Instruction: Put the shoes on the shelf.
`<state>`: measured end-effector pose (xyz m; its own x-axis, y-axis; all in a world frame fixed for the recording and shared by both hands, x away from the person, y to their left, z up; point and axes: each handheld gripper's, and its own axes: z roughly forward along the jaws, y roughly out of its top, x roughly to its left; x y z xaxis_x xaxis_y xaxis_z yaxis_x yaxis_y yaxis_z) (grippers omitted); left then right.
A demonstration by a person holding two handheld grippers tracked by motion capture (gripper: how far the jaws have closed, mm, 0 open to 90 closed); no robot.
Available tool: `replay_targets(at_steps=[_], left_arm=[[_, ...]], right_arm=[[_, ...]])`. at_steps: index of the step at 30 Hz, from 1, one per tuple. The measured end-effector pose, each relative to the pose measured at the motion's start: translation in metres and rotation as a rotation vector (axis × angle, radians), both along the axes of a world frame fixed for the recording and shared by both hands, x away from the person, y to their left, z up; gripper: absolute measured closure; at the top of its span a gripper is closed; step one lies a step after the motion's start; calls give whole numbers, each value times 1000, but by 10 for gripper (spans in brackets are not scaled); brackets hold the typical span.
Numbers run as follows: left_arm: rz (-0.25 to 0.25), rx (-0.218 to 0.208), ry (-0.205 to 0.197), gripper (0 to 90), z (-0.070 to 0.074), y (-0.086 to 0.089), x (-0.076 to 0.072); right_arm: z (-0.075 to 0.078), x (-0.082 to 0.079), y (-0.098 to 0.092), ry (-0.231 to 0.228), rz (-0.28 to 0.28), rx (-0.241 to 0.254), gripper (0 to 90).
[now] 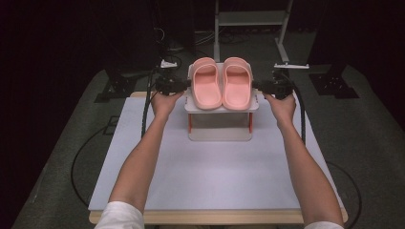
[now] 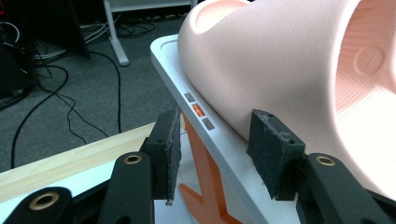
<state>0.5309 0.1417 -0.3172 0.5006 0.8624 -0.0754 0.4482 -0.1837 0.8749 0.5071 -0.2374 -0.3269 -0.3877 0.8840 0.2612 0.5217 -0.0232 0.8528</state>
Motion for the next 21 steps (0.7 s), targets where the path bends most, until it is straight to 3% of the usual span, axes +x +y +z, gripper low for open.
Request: replay_targets(at_steps=[6, 14, 19, 21], left_arm=[[-7, -4, 1, 535, 0, 0, 1], [-25, -36, 11, 464, 2, 4, -3], [-17, -43, 3, 441, 2, 10, -11], [-10, -45, 18, 424, 3, 14, -13]], right_arm=[[-1, 1, -1, -5, 5, 8, 491], [0, -3, -4, 23, 21, 25, 433], [4, -9, -10, 9, 33, 25, 410], [5, -14, -13, 3, 36, 38, 406]])
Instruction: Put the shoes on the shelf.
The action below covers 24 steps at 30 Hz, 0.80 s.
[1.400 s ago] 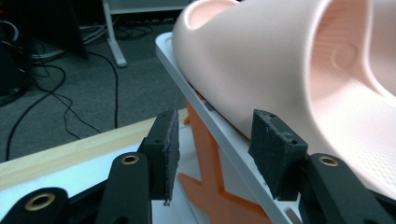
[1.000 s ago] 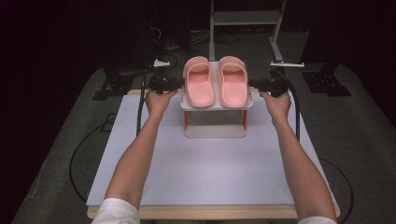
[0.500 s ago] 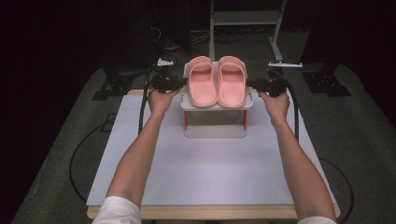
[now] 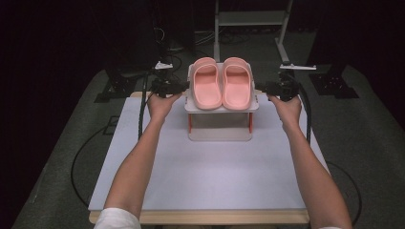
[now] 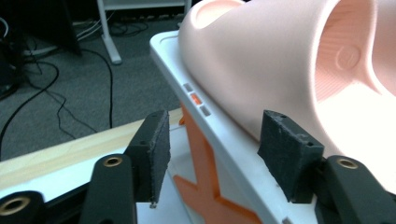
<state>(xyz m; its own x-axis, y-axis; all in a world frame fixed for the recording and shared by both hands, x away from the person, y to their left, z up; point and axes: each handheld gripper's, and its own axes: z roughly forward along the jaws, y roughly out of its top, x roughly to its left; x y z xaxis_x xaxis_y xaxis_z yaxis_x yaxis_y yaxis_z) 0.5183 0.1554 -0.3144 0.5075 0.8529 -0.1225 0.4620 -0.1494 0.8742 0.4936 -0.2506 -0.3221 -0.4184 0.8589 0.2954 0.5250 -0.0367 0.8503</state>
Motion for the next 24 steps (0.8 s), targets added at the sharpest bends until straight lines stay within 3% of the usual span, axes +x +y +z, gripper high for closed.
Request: replay_targets(at_steps=[3, 14, 19, 22, 24], left_arm=[[0, -34, -20, 419, 1, 4, -7], [-37, -56, -26, 383, -3, 10, -25], [-36, -61, -21, 366, -8, 16, -36], [-24, -73, -37, 345, -10, 20, -43], [-21, -75, -33, 333, -12, 22, -46]], right_arm=[[-2, -7, -6, -5, 6, 14, 398], [-14, -33, -29, -4, 23, 45, 357], [-21, -42, -35, 8, 24, 59, 349], [-25, -45, -35, 30, 38, 41, 331], [-27, -49, -36, 17, 42, 50, 337]])
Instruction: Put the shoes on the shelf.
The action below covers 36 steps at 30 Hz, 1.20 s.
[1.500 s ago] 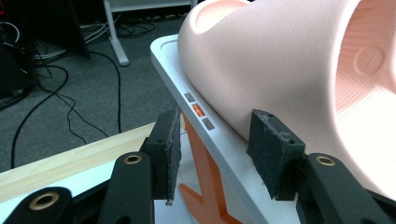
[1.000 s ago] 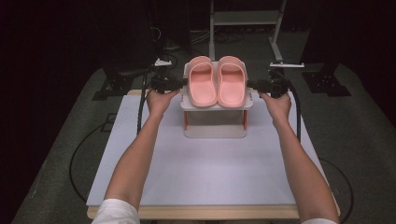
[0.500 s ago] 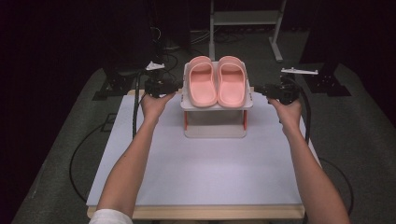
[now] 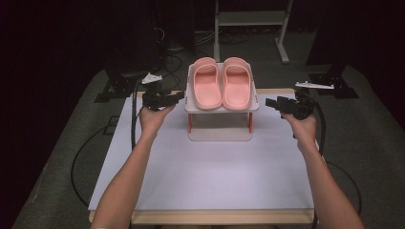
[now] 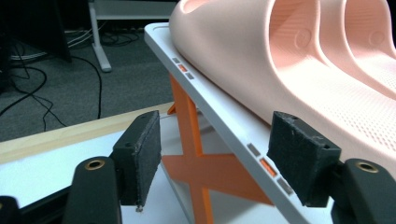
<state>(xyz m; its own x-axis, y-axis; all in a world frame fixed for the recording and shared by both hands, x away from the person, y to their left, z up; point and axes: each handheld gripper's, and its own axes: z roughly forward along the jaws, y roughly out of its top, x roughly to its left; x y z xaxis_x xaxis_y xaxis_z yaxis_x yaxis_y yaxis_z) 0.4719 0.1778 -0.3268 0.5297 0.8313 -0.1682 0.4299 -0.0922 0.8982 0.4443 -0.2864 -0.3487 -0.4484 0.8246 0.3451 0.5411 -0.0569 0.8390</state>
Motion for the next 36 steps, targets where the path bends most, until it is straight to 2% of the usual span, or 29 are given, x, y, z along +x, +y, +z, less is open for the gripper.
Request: replay_targets(at_steps=[11, 12, 13, 19, 20, 23, 27, 30, 31, 36], left_arm=[[-16, 5, 0, 287, -13, 4, -16], [-18, 12, 7, 279, -13, 4, -17], [-22, 16, -2, 278, -14, 4, -19], [-29, 9, -4, 276, -19, 5, -26], [-33, 12, 4, 276, -19, 5, -27], [-37, 10, -9, 266, -23, 5, -34], [-43, 28, -4, 250, -27, 7, -39], [-47, 13, -5, 249, -32, 8, -44], [-50, 16, -1, 248, -34, 9, -45], [-57, 18, -1, 237, -41, 10, -50]], right_arm=[[-11, -14, -9, 25, 8, 0, 319], [-13, -16, -10, 25, 8, 0, 320], [-14, -18, -11, 15, 1, 4, 323], [-20, -25, -17, 32, 1, 5, 319], [-22, -27, -18, 18, -4, 9, 322], [-28, -32, -21, 38, 1, 8, 314], [-33, -39, -24, 34, -3, 10, 316], [-36, -43, -27, 40, -5, 11, 310], [-37, -45, -28, 26, -9, 16, 312], [-43, -51, -33, 39, -5, 18, 302]])
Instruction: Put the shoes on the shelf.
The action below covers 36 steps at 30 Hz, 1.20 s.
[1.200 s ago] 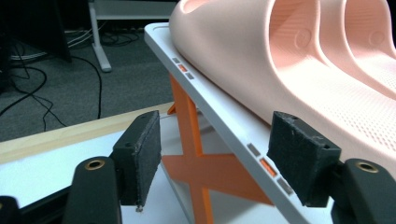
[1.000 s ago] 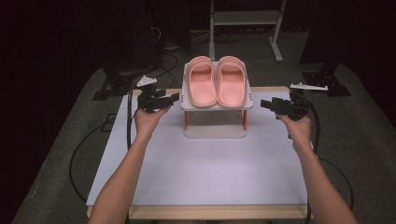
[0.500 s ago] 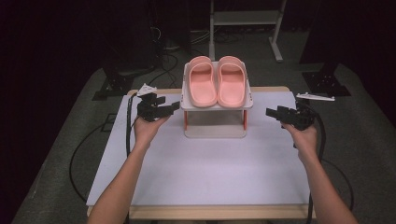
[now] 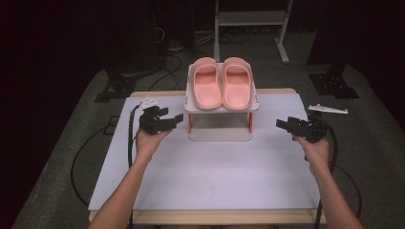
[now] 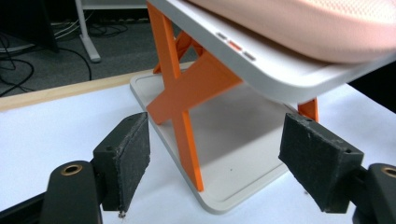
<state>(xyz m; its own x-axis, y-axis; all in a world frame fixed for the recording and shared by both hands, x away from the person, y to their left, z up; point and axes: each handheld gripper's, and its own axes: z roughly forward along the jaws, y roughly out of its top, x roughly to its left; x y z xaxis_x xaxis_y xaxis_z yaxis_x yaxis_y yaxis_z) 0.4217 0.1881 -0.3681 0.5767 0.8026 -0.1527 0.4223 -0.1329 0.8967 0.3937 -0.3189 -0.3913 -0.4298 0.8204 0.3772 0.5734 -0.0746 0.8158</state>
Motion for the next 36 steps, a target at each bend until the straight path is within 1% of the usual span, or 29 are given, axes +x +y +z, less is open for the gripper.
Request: replay_targets(at_steps=[1, 2, 5, 7, 10, 12, 16, 19, 20, 23, 24, 28, 31, 32, 36], left_arm=[[1, 0, -1, 230, -2, 1, -1], [-5, -14, 0, 227, -4, 3, -3], [-6, -25, -9, 218, -9, 5, -8], [-8, -21, -8, 201, -11, 7, -10], [-6, -37, -10, 199, -16, 8, -14], [-3, -22, -6, 189, -19, 9, -16], [-2, -35, -13, 184, -24, 10, -19], [-2, -37, -11, 182, -26, 10, -21], [-7, -27, -2, 171, -28, 11, -21], [-7, -29, -10, 168, -30, 12, -23], [-4, -34, -6, 168, -32, 13, -25], [-2, -32, -2, 166, -37, 16, -29], [-1, -31, -2, 162, -40, 18, -32], [-2, -33, 1, 162, -43, 19, -34], [-1, -28, 8, 152, -45, 21, -36]], right_arm=[[-1, -1, -1, 1, -1, 2, 303], [-3, -3, -1, -10, -4, 5, 305], [-7, -7, -3, -1, 2, 7, 302], [-10, -10, -4, 7, 4, 6, 296], [-15, -14, -5, 10, 8, 8, 293], [-19, -17, -7, 18, 10, 8, 290], [-24, -23, -8, 22, 10, 17, 290], [-26, -26, -9, 25, 11, 15, 282], [-27, -28, -9, 22, 11, 14, 282], [-29, -30, -9, 23, 14, 15, 282], [-32, -33, -9, 23, 14, 13, 279], [-38, -38, -11, 24, 17, 9, 276], [-41, -41, -12, 30, 16, 12, 273], [-44, -44, -14, 39, 12, 14, 272], [-50, -49, -17, 50, 13, 5, 266]])
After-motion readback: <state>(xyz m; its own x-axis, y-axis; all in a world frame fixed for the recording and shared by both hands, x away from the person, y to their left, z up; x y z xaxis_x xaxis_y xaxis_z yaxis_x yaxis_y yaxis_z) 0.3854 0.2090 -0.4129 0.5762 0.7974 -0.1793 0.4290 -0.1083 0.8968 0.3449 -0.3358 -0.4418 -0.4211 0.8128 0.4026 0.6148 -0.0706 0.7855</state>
